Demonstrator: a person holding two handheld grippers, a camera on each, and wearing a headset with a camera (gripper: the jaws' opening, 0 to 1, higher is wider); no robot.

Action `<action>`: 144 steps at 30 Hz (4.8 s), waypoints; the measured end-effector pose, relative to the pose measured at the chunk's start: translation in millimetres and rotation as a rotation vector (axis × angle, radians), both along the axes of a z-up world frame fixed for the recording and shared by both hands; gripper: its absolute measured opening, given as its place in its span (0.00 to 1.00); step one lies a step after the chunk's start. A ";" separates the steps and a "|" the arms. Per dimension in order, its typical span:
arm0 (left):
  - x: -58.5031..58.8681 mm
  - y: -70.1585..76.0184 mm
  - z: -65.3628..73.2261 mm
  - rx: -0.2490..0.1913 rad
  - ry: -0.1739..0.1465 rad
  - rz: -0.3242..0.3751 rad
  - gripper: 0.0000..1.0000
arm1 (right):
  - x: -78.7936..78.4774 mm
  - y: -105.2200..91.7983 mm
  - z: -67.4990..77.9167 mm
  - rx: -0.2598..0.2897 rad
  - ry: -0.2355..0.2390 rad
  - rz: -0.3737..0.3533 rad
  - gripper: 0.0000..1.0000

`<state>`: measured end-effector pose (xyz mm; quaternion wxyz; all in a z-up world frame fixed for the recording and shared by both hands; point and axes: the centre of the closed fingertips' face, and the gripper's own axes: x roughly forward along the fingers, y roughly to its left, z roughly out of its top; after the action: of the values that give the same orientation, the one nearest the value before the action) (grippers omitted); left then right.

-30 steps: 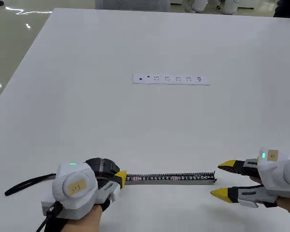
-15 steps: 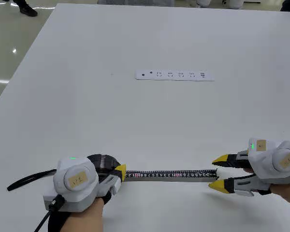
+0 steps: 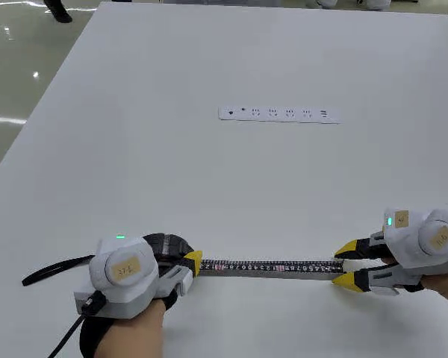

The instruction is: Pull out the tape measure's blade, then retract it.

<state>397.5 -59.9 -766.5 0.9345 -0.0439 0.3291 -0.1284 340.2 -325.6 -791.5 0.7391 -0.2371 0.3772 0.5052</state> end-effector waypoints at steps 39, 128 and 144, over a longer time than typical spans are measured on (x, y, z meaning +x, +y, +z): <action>-1.2 1.0 -0.9 0.000 0.015 -0.008 0.59 | 5.8 16.8 -1.6 -0.003 -0.032 0.047 0.11; -1.1 2.0 -0.7 -0.077 0.051 -0.008 0.60 | 34.2 218.0 0.1 0.216 -0.011 0.128 0.11; -0.3 1.0 -0.8 -0.077 0.046 -0.011 0.61 | 33.7 221.4 -1.1 0.212 -0.010 0.124 0.14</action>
<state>397.2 -58.9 -767.4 0.9236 -0.0810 0.3456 -0.1449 373.8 -104.2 -792.6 0.7294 -0.1830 0.3025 0.5857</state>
